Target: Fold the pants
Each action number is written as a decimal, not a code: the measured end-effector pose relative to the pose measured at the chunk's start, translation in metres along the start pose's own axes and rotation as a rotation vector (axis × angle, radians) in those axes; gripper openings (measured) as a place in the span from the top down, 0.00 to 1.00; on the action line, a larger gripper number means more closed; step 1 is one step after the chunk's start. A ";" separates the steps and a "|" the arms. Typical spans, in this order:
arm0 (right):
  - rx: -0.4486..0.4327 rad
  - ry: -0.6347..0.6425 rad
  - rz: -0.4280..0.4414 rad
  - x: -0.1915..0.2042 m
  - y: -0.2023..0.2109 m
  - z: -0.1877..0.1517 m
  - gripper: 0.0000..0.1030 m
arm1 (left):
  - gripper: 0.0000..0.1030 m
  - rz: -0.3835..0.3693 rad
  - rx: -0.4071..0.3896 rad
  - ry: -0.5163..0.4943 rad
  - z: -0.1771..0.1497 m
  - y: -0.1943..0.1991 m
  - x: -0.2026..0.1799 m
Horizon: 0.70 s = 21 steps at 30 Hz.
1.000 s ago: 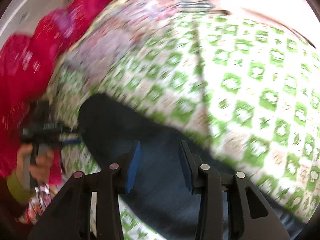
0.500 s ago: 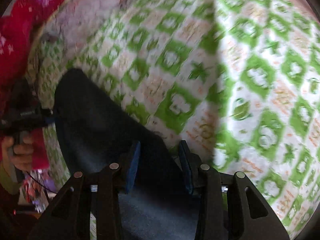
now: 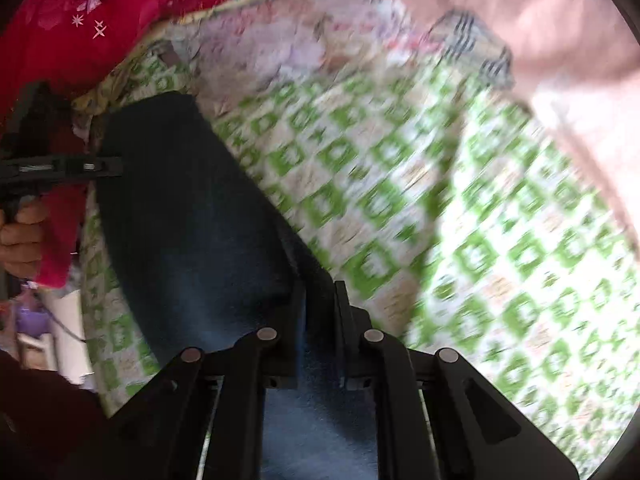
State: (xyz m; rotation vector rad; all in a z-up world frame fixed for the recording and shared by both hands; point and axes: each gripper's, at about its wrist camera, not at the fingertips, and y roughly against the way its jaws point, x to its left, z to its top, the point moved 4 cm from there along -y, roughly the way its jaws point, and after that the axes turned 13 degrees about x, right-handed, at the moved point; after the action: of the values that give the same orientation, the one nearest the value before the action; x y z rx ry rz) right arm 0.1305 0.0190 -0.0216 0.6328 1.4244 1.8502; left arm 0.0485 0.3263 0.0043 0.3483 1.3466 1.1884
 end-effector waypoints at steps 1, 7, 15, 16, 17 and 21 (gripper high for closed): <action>-0.003 -0.006 -0.026 -0.001 -0.005 0.001 0.90 | 0.84 -0.002 -0.004 -0.013 0.000 0.001 -0.002; 0.016 -0.055 -0.109 -0.003 -0.042 0.014 0.91 | 0.84 0.132 0.008 -0.096 0.004 -0.020 -0.005; 0.067 -0.090 -0.144 -0.004 -0.072 0.017 0.91 | 0.84 0.264 0.066 -0.155 0.010 -0.054 0.024; 0.076 -0.097 -0.144 -0.005 -0.076 0.017 0.91 | 0.83 0.278 0.075 -0.160 0.009 -0.058 0.026; 0.080 -0.101 -0.156 -0.005 -0.078 0.017 0.90 | 0.83 0.292 0.084 -0.164 0.007 -0.063 0.029; 0.069 -0.149 -0.182 -0.009 -0.075 0.015 0.76 | 0.74 0.381 0.144 -0.171 -0.001 -0.080 0.042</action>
State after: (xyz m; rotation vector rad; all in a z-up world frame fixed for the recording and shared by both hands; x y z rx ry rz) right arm 0.1653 0.0320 -0.0887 0.6388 1.4038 1.5861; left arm 0.0750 0.3256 -0.0823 0.8200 1.2515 1.3402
